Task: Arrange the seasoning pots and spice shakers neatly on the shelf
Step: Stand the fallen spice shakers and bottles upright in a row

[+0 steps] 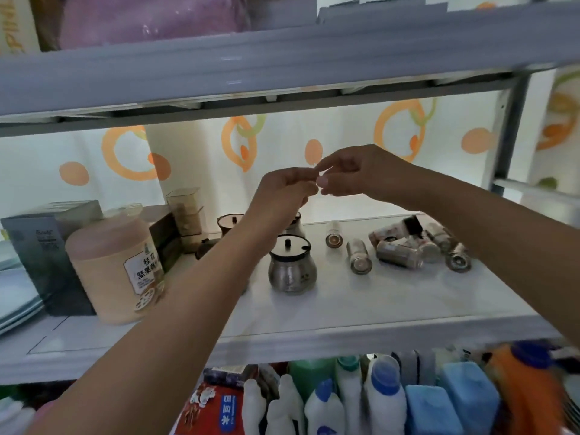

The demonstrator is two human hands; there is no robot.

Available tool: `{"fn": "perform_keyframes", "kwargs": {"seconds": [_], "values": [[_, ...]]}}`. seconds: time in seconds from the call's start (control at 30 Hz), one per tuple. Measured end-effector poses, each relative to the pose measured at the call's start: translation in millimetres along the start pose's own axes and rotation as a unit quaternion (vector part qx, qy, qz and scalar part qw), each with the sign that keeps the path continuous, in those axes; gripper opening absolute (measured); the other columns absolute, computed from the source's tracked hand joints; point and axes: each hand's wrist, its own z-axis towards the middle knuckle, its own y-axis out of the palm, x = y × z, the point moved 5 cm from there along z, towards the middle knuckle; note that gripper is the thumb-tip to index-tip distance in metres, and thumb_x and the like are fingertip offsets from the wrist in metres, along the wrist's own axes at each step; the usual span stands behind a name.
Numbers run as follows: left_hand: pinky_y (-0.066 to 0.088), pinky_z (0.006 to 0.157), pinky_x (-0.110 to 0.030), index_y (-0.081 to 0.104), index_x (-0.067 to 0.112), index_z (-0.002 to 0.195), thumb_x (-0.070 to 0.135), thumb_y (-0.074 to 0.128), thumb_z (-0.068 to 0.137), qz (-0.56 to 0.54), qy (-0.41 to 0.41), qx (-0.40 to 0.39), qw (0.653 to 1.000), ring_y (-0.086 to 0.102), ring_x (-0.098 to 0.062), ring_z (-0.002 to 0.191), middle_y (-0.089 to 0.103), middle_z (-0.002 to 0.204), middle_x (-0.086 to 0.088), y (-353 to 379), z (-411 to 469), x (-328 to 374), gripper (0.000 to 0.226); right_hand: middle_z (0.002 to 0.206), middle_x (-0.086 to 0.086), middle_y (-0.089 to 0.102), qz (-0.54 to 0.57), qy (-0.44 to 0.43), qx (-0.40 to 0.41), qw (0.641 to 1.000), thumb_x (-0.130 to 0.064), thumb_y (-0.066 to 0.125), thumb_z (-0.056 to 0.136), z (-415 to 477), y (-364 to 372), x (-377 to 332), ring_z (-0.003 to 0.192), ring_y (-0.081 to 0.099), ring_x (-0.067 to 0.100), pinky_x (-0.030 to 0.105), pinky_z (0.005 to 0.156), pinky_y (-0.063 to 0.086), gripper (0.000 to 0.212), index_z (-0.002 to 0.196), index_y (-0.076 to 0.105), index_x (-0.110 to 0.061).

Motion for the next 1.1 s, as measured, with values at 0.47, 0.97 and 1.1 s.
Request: {"fn": "perform_keyframes", "kwargs": {"seconds": [0.47,0.97,1.1], "values": [[0.037,0.106,-0.040,0.019,-0.006,0.148,0.036,0.033,0.100,0.019,-0.327,-0.095,0.940,0.037,-0.038,0.138,0.033,0.150,-0.030,67,118,-56,0.065,0.128,0.034,0.052,0.166,0.345,0.063,0.922,-0.049,0.045,0.098,84,-3,124,0.113,0.058,0.045,0.046,0.085,0.054,0.065,0.135,0.040,0.005],[0.061,0.068,-0.034,0.058,-0.001,0.076,-0.007,0.059,0.081,0.342,-0.193,-0.170,0.904,0.073,-0.033,0.080,0.069,0.079,-0.018,76,155,-101,0.007,0.110,0.028,0.059,-0.152,0.442,-0.144,0.872,-0.027,0.068,0.089,143,35,194,0.094,0.069,0.037,0.040,0.094,0.054,0.062,0.134,0.041,0.005],[0.060,0.079,-0.044,0.060,-0.005,0.082,-0.001,0.064,0.085,0.307,-0.241,-0.192,0.900,0.073,-0.035,0.087,0.072,0.095,-0.025,82,153,-120,0.007,0.085,0.017,0.058,-0.198,0.423,-0.179,0.866,-0.012,0.054,0.093,148,41,196,0.077,0.062,0.027,0.030,0.076,0.052,0.014,0.091,0.054,0.001]]}}
